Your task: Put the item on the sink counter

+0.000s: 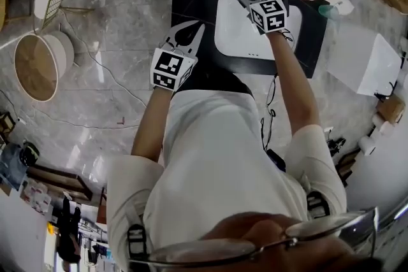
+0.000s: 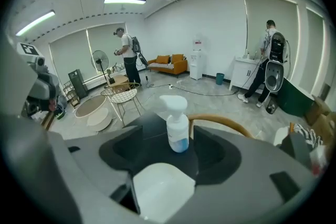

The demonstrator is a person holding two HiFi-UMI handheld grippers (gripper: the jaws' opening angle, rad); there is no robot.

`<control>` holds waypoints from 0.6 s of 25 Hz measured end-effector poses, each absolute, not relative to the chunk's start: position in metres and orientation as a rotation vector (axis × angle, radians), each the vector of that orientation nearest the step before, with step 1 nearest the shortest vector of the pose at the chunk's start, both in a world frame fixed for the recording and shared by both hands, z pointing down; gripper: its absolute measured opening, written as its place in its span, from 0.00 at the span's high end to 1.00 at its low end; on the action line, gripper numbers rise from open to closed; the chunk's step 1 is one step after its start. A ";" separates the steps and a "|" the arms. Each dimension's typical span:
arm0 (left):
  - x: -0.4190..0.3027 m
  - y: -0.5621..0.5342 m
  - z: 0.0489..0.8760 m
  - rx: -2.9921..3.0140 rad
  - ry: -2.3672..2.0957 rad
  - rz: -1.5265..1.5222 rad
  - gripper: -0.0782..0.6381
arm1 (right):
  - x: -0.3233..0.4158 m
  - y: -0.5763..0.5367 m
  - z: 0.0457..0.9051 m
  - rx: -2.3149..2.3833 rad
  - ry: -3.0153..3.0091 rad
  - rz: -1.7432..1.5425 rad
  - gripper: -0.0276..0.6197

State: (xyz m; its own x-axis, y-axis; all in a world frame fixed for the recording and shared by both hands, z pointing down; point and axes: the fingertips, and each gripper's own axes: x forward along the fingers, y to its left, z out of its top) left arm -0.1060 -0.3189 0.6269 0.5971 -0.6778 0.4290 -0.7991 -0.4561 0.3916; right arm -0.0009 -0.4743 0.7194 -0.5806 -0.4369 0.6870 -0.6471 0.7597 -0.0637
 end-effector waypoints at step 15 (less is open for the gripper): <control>-0.075 -0.240 0.576 2.309 -1.225 0.266 0.88 | 0.049 -0.344 0.571 0.874 -2.432 0.386 0.63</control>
State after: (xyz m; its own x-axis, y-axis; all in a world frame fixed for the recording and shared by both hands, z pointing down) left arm -0.0750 -0.2397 0.5755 0.5742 -0.7168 0.3956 -0.8163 -0.4640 0.3441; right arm 0.0491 -0.3437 0.5706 -0.6553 -0.5054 0.5614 -0.6544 0.7510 -0.0878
